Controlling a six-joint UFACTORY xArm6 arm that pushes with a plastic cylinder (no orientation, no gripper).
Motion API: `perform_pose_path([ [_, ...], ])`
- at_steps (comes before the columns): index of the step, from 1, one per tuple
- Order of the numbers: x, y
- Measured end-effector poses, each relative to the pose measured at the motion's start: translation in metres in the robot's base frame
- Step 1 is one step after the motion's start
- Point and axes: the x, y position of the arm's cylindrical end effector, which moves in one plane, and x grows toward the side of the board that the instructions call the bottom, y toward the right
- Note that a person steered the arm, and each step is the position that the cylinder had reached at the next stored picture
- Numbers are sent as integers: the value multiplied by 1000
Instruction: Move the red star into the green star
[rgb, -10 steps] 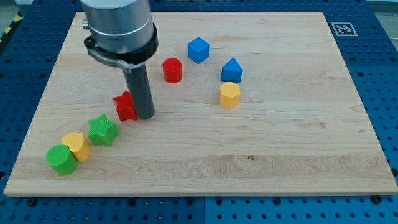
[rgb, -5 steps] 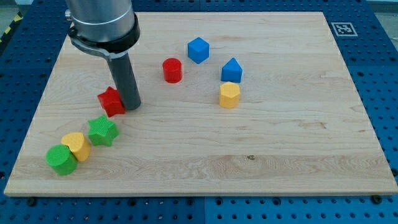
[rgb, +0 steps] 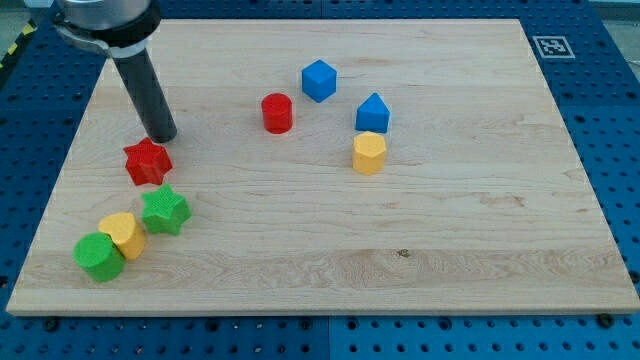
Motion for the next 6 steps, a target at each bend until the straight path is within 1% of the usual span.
perform_pose_path([
  [2, 3, -24],
  [4, 28, -24],
  [6, 39, -16],
])
